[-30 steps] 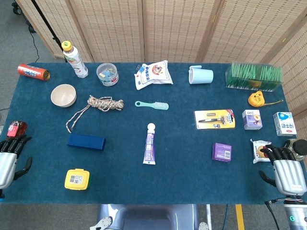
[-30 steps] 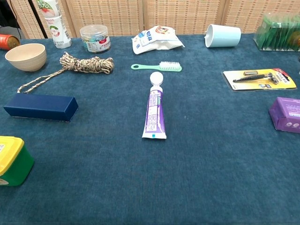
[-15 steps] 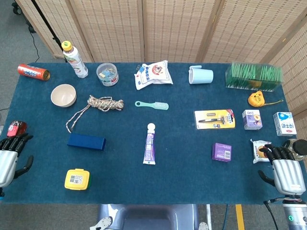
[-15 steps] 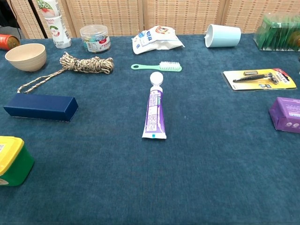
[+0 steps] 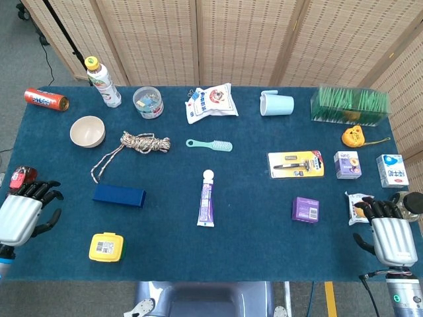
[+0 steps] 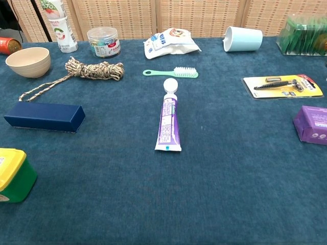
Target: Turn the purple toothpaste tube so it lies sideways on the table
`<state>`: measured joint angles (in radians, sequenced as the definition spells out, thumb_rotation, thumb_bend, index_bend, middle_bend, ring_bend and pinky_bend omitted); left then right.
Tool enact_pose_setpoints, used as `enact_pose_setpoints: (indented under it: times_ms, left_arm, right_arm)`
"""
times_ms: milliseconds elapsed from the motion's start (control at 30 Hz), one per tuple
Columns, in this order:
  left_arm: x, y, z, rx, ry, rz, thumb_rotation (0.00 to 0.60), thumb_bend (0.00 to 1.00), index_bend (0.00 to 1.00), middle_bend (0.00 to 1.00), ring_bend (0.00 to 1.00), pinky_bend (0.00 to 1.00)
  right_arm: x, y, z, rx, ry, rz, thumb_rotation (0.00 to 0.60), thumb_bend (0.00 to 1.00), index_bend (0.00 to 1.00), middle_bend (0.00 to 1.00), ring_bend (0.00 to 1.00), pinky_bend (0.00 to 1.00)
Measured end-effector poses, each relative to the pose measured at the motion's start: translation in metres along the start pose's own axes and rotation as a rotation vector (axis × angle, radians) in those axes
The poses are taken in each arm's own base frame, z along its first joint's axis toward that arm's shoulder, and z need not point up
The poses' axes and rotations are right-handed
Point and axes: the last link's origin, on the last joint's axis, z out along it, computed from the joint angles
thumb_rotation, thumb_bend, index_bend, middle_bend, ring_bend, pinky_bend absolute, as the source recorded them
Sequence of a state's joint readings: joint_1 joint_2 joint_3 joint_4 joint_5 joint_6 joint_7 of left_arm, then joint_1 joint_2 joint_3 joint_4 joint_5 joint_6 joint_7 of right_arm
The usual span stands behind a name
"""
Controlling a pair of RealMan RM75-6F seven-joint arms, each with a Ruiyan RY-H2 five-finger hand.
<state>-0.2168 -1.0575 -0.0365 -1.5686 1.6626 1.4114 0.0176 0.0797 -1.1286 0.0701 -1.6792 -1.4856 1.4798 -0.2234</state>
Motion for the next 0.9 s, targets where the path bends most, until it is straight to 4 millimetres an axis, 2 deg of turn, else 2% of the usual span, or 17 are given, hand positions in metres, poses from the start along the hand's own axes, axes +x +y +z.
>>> enact_pose_setpoints:
  times_ms: [167, 367, 600, 900]
  left_arm:
    - [0.0, 0.008, 0.021, -0.093, -0.012, -0.017, 0.515, 0.42, 0.49, 0.32, 0.28, 0.23]
    - [0.006, 0.034, 0.056, -0.275, -0.023, -0.047, 0.515, 0.42, 0.49, 0.32, 0.28, 0.23]
    - [0.013, 0.075, 0.089, -0.47, -0.027, -0.068, 0.515, 0.42, 0.47, 0.32, 0.28, 0.23]
    - [0.006, 0.131, 0.126, -0.648, -0.076, -0.067, 0.514, 0.42, 0.48, 0.32, 0.28, 0.26]
  right_arm:
    - [0.001, -0.004, 0.001, -0.001, -0.01, -0.003, 0.6, 0.22, 0.28, 0.23, 0.24, 0.19]
    - [0.003, -0.01, 0.003, 0.01, -0.015, -0.003, 0.6, 0.22, 0.28, 0.23, 0.24, 0.19]
    - [0.003, -0.015, 0.002, 0.029, -0.011, 0.003, 0.6, 0.22, 0.28, 0.23, 0.24, 0.19]
    - [0.004, -0.012, -0.001, 0.017, -0.009, 0.007, 0.6, 0.22, 0.28, 0.23, 0.24, 0.19]
